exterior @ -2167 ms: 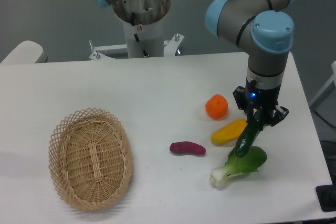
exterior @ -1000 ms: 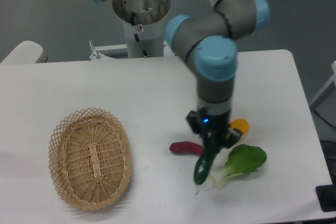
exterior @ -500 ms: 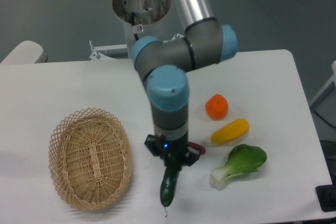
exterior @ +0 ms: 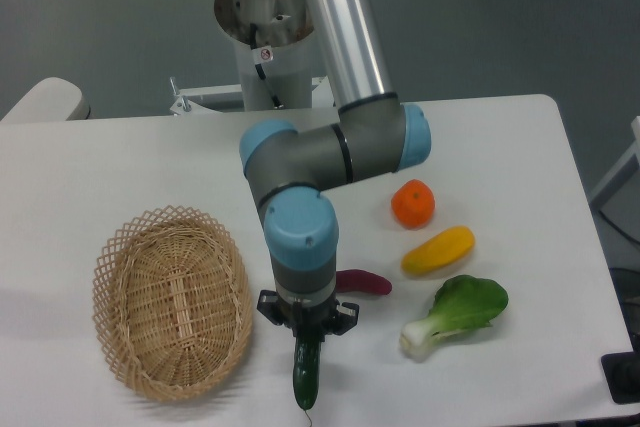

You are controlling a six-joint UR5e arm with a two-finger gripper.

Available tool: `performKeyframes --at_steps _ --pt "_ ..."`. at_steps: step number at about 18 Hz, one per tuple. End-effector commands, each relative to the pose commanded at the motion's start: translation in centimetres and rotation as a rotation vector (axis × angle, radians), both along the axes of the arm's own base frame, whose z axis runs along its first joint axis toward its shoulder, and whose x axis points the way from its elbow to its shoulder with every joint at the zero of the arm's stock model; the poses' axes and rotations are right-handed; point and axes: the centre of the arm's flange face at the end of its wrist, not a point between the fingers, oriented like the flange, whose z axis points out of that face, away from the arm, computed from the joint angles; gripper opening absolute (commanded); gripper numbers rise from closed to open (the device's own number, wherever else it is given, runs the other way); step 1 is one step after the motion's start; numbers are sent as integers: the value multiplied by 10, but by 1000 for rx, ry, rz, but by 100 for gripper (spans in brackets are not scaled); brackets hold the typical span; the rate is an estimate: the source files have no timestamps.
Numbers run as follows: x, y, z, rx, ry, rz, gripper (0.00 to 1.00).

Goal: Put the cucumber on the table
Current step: 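Lower the cucumber onto the table and open the gripper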

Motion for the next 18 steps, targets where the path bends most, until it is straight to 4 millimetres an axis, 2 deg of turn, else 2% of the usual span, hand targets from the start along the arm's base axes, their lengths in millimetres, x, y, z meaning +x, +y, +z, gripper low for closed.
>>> performKeyframes --at_steps 2,7,11,13,15,16,18 --pt "0 -2 -12 -19 -6 2 25" --pt "3 -5 -20 -26 -10 -4 27" --pt "3 -5 -21 -26 -10 -9 39" --pt "2 -3 -19 -16 -1 -10 54" --pt "-1 -4 -13 -7 17 -8 93" --pt "-2 -3 -7 -7 32 -11 100" --pt "-5 -4 8 8 52 -8 100"
